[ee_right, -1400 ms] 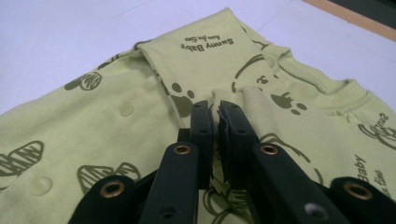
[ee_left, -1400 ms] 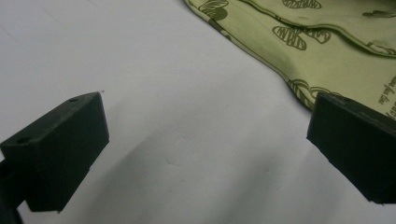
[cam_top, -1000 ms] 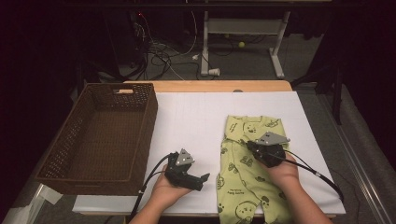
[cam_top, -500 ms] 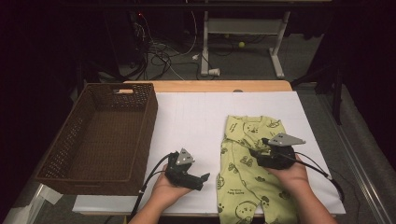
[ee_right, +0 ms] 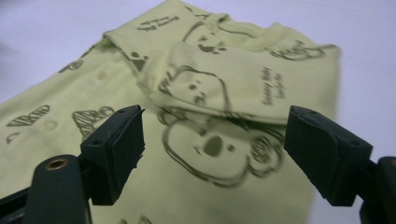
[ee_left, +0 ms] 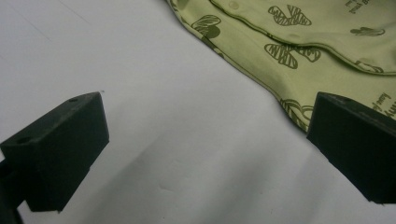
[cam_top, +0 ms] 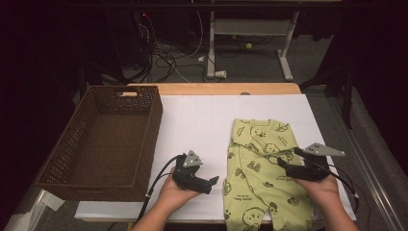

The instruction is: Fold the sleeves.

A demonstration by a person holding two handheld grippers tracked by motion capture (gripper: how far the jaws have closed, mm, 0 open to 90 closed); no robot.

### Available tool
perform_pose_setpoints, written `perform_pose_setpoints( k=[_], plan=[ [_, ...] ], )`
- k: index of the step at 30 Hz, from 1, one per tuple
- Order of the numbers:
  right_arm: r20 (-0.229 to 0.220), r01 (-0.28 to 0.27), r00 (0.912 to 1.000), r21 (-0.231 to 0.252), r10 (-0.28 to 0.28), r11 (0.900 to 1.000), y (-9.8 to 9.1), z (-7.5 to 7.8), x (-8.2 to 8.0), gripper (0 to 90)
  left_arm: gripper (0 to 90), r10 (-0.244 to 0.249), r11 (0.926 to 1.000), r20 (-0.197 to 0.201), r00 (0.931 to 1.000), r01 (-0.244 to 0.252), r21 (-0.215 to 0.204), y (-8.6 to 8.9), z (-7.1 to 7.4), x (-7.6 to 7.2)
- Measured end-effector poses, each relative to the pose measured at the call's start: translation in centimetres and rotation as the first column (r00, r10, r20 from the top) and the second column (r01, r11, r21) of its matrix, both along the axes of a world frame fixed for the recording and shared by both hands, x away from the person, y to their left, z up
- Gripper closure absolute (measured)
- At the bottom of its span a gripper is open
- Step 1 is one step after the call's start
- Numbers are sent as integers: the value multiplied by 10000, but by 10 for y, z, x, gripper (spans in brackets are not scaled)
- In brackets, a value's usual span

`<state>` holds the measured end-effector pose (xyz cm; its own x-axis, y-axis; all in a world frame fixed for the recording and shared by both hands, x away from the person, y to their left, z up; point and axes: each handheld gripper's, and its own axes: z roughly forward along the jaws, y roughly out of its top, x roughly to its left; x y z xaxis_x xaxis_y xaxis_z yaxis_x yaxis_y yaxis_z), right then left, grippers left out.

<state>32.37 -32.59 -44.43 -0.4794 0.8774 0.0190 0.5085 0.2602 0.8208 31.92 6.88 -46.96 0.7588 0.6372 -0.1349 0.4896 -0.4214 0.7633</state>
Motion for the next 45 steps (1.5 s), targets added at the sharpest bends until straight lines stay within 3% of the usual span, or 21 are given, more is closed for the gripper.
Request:
perform_pose_setpoints(
  k=[4, 8, 18, 26, 34, 39, 45],
  plan=[
    [29, 432, 9991, 178, -432, 9989, -17, 0, -11, 203, 0, -37, 10000, 37, 10000, 37, -14, -2, 0, 1],
    [4, 778, 9970, -43, -778, 9970, -30, -4, -23, 177, 0, -104, 9999, 42, 9999, 104, -21, -3, 0, 1],
    [57, 826, 9966, 65, -826, 9966, -37, -9, -44, 156, 0, -103, 9999, -15, 9999, 103, -66, -3, 1, 1],
    [-253, 579, 9980, 121, -576, 9982, -28, -16, -34, 172, 0, -106, 9999, -529, 9985, 107, 15, -15, 0, 11],
    [-530, 797, 9954, 41, -793, 9968, -25, -19, -24, 251, 140, -283, 9995, -797, 9964, 296, 147, -32, -3, 23],
    [-689, 949, 9929, -275, -966, 9951, -25, -20, -21, 322, 208, -372, 9978, -1023, 9941, 426, 511, -50, -3, 36],
    [-1044, 1124, 9877, -410, -1161, 9928, -25, -21, -9, 418, 302, -125, 9975, -735, 9972, 176, 687, -67, -2, 46]
  ],
)
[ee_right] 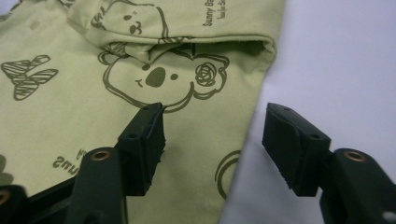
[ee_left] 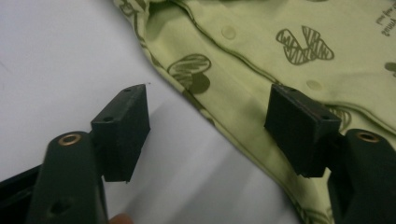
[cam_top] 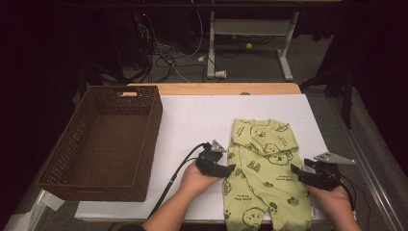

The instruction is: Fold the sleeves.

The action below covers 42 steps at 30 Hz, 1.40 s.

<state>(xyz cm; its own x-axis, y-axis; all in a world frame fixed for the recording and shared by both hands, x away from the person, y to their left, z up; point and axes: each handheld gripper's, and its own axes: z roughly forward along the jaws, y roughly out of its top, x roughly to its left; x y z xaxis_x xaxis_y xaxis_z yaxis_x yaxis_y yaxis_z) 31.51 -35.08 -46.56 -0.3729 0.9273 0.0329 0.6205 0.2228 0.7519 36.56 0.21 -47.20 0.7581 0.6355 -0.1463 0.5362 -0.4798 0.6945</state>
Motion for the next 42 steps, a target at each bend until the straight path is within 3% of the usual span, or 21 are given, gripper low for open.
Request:
perform_pose_setpoints(
  k=[5, 8, 13, 15, 19, 24, 29, 31, 42],
  plan=[
    [-141, -12, 9999, -146, 10, 9999, 2, -1, 9, 485, 424, 127, 9997, 243, 9996, -132, 221, -5, 0, 3],
    [-186, -188, 9997, -171, 185, 9997, 3, -1, 11, 587, 477, 4, 9993, 384, 9993, -18, 361, -7, -1, -1],
    [-100, -789, 9968, -243, 787, 9966, 9, -1, 7, 798, 729, -596, 9980, 308, 9977, 589, 231, -8, -1, -8],
    [-101, -884, 9961, -264, 882, 9957, 11, -1, 6, 827, 823, -825, 9961, 530, 9952, 807, 352, -10, -1, -12],
    [-52, -1033, 9946, -262, 1032, 9943, 12, -1, 5, 861, 841, -941, 9952, 570, 9939, 923, 326, -7, 0, -14],
    [48, -1152, 9933, -207, 1153, 9931, 11, 0, 0, 864, 841, -928, 9956, 523, 9943, 921, 156, 10, 0, -19],
    [40, -1530, 9882, -195, 1531, 9880, 13, 0, -10, 864, 841, -1074, 9942, 495, 9930, 1072, 72, 25, 4, -32],
    [19, -1621, 9867, -291, 1622, 9863, 13, 0, -15, 864, 840, -1280, 9916, 578, 9901, 1266, 260, 26, 6, -39],
    [82, -1976, 9802, -347, 1980, 9797, 13, 3, -38, 865, 839, -1721, 9850, 372, 9844, 1723, -21, 40, 2, -64]
  ],
)
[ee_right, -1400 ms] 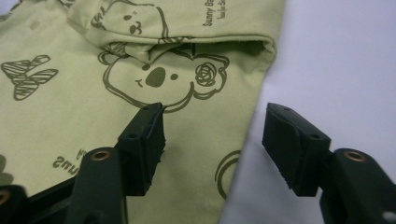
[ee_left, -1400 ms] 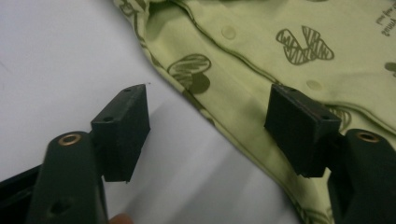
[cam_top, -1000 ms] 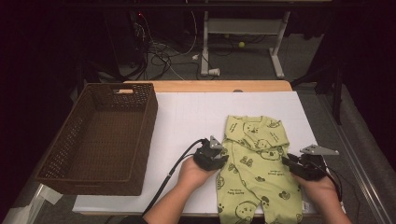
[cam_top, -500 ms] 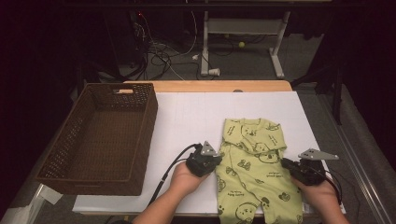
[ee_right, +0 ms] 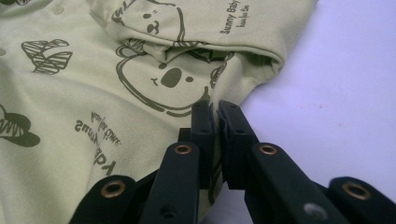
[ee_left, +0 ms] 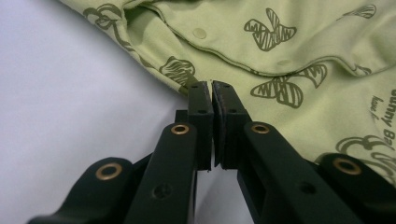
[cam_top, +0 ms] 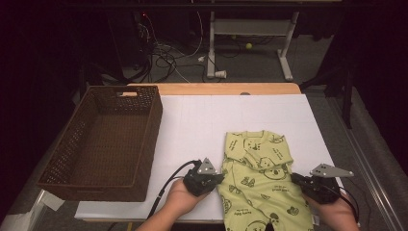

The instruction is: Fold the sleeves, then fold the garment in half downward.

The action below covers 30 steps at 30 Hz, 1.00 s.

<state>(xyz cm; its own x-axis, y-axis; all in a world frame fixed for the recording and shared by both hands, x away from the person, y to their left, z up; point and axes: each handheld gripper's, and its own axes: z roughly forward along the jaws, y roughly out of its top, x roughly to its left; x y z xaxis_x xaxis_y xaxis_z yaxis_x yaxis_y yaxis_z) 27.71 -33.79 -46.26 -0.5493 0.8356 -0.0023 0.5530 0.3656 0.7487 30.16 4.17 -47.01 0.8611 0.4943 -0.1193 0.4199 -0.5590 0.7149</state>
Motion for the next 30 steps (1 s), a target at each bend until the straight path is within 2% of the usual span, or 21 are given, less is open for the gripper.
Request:
perform_pose_setpoints(
  k=[3, 9, 10, 12, 15, 17, 19, 21, 27, 30],
  plan=[
    [12, -197, 9998, -44, 197, 9998, 4, 0, -7, 865, 839, -37, 9999, 117, 9999, 36, 97, 4, 1, -8],
    [46, -526, 9986, 9, 526, 9986, 10, 2, -19, 844, 836, 75, 9997, -201, 9998, -79, -211, 12, 1, -14],
    [63, -538, 9985, 16, 538, 9986, 11, 2, -19, 810, 816, 58, 9997, -307, 9995, -65, -219, 13, 0, -13],
    [88, -549, 9985, 117, 548, 9984, 11, 4, -18, 745, 676, 162, 9991, -563, 9983, -183, -371, 12, -1, -10],
    [121, -441, 9990, 291, 437, 9986, 11, 4, -17, 640, 555, 362, 9984, -542, 9979, -384, -413, 13, -2, -8],
    [238, -291, 9993, 403, 281, 9988, 11, 5, -16, 559, 501, 547, 9964, -560, 9969, -581, -621, 15, -1, -6],
    [394, -151, 9991, 545, 130, 9984, 10, 6, -15, 447, 396, 858, 9916, -648, 9942, -915, -909, 17, 0, -3],
    [468, -52, 9989, 641, 22, 9979, 9, 6, -12, 339, 335, 966, 9889, -695, 9929, -1037, -1066, 18, 1, -1],
    [883, 91, 9960, 830, -164, 9965, 11, 9, -3, 156, 178, 1233, 9844, -684, 9900, -1307, -1176, 18, 1, 4],
    [1057, 274, 9937, 902, -369, 9955, 12, 9, 1, 36, 121, 1602, 9771, -575, 9854, -1666, -1326, 14, 1, 8]
  ],
)
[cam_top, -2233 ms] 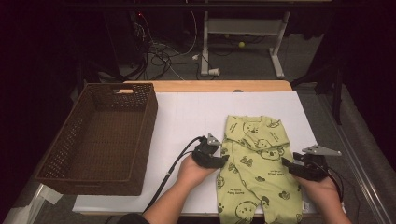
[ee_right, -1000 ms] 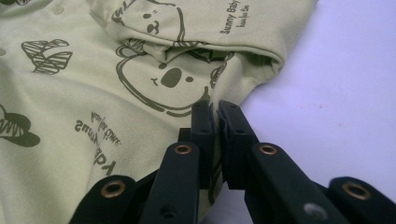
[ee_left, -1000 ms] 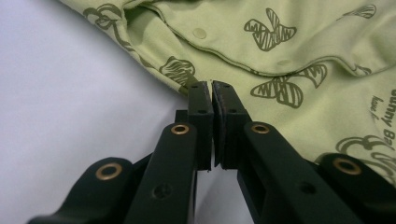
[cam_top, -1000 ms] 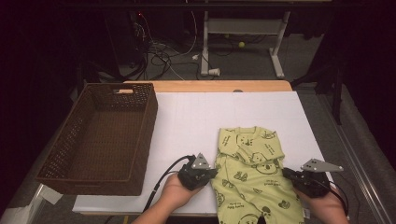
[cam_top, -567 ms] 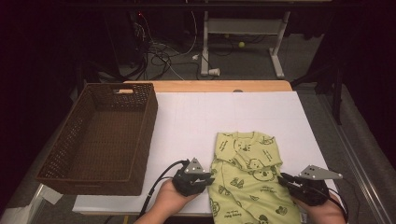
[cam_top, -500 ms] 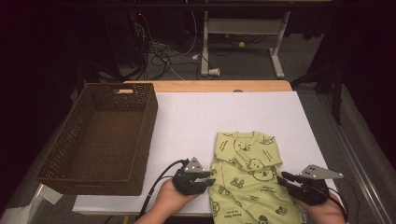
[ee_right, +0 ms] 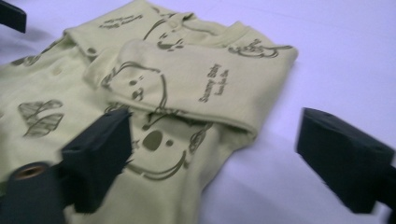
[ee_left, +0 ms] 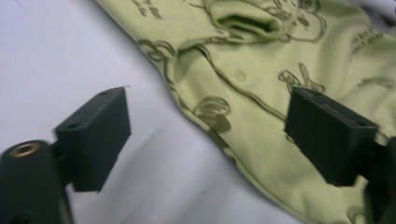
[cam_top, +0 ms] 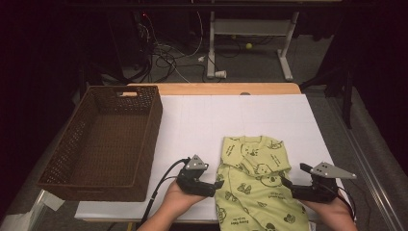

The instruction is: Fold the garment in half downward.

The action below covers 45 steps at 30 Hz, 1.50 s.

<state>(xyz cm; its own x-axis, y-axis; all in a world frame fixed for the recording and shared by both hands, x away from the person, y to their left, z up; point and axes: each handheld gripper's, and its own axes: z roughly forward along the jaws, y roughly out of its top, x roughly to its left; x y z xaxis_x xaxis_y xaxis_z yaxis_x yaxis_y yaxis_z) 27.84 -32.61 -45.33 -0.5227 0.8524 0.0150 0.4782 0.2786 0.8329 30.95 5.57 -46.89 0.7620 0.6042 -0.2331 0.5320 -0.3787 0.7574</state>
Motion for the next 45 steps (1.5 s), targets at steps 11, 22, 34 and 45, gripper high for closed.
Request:
perform_pose_setpoints(
  k=[11, 22, 34, 45],
  plan=[
    [122, -85, 9999, -4, 85, 10000, 3, -2, 13, 4, 0, 330, 9993, 305, 9990, -335, 192, -6, 4, 7],
    [41, -8, 10000, 119, 8, 9999, 3, -2, 26, 4, 0, 396, 9991, 383, 9985, -391, -137, -3, 4, 17],
    [52, 316, 9995, 86, -316, 9995, -4, 6, 67, 48, 0, 914, 9953, -83, 9958, -911, 334, -19, 9, 44],
    [-880, 423, 9953, 195, -404, 9989, -3, 1, 98, 404, 158, 1116, 9911, -605, 9919, -1066, 794, -31, 10, 86]
  ],
)
